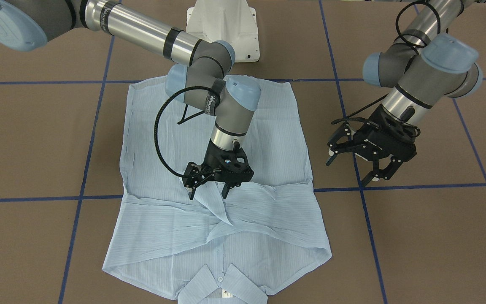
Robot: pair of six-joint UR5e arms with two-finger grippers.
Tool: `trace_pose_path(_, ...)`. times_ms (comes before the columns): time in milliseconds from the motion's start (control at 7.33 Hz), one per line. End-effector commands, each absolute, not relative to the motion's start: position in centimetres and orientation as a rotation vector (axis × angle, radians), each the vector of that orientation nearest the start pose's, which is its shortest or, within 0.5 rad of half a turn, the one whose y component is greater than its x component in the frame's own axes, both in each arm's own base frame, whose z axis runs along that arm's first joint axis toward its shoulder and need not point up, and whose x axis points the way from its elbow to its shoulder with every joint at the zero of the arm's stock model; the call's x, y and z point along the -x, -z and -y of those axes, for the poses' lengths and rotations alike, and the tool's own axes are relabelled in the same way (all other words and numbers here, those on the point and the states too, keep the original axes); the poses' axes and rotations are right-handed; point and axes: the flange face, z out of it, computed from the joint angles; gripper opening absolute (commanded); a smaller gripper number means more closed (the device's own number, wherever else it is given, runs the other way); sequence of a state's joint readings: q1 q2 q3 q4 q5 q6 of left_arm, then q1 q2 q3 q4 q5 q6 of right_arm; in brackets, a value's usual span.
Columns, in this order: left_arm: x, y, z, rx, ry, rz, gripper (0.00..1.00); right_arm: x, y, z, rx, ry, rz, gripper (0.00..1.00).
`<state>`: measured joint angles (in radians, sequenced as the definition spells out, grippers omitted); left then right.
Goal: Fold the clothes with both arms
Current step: 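Lay the sleeve on the chest, open left gripper while right arm reaches in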
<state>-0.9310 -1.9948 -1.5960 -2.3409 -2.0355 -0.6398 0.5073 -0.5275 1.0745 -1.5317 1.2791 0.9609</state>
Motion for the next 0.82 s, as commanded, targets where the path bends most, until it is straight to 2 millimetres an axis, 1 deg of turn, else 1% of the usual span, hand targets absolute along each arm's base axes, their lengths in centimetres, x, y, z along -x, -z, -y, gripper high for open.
trace_pose_path(0, -31.43, -31.66, 57.10, -0.718, -0.283, -1.039, 1.00, 67.70, -20.09, 53.85, -0.563, 0.038, 0.296, 1.00)
trace_pose_path(136, -31.43, -31.66, 57.11, -0.719, -0.282, -1.038, 1.00, 67.50, -19.76, 53.91, -0.561, 0.084, 0.237, 1.00)
trace_pose_path(273, -31.42, -31.64, 57.11, -0.719, -0.281, -1.040, 1.00, 67.22, -19.97, 54.12, -0.555, 0.110, 0.203, 1.00)
trace_pose_path(409, -31.42, -31.66, 57.13, -0.717, -0.277, -1.039, 1.00, 67.11, -20.03, 54.23, -0.557, 0.136, 0.190, 0.99)
trace_pose_path(682, -31.51, -31.66, 57.07, -0.715, -0.278, -1.041, 1.00, 67.06, -19.98, 54.30, -0.565, 0.128, 0.188, 0.99)
